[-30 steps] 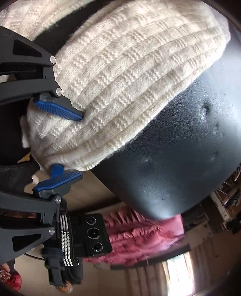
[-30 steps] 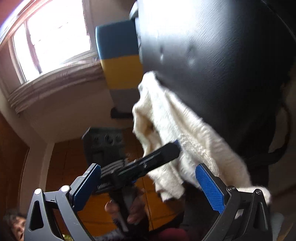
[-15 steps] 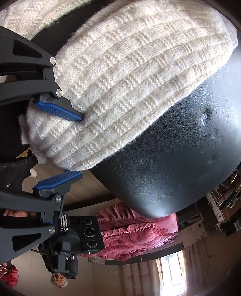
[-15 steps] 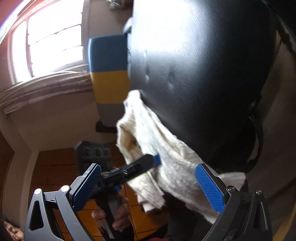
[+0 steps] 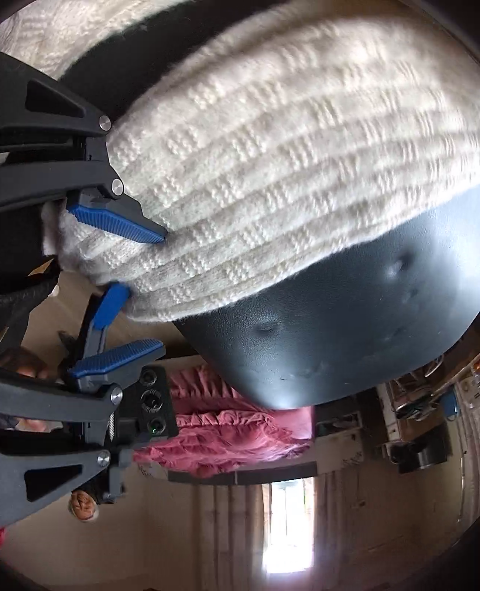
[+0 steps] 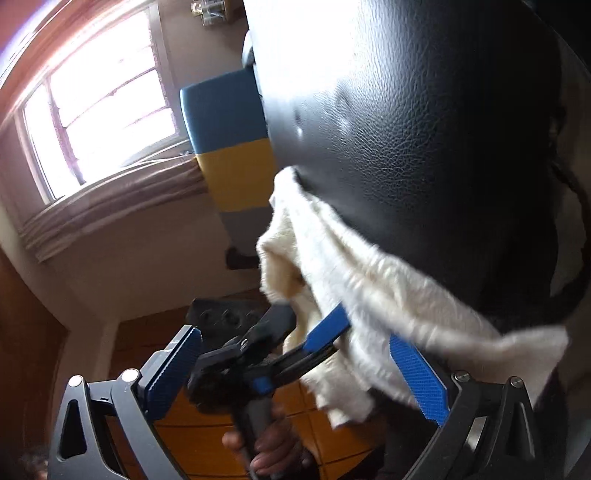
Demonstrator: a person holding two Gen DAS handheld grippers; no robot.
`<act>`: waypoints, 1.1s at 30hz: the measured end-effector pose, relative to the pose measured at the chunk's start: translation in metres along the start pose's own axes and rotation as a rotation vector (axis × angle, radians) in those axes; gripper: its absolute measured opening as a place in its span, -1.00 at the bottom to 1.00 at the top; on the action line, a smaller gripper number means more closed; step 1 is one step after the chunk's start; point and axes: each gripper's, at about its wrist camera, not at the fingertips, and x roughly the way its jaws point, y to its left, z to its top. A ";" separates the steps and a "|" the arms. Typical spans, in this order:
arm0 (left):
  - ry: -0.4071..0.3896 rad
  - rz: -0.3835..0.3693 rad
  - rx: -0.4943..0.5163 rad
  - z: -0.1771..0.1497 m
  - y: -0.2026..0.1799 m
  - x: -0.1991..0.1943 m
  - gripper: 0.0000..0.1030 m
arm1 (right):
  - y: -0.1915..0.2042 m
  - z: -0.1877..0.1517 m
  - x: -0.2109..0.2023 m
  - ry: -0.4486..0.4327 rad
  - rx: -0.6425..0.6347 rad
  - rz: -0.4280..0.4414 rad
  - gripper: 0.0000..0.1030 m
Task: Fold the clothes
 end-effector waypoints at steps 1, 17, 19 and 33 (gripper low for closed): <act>-0.011 -0.013 -0.014 -0.002 0.005 -0.004 0.00 | 0.002 0.001 0.005 0.011 -0.019 -0.023 1.00; -0.256 -0.030 -0.026 -0.036 0.055 -0.103 -0.05 | 0.102 0.024 0.078 0.124 -0.756 -0.789 0.44; -0.251 -0.025 -0.024 -0.035 0.056 -0.101 -0.05 | 0.086 0.031 0.087 0.159 -0.734 -0.851 -0.52; -0.086 -0.048 0.048 0.011 0.009 -0.068 0.01 | 0.115 -0.042 0.101 0.130 -1.132 -0.844 -0.74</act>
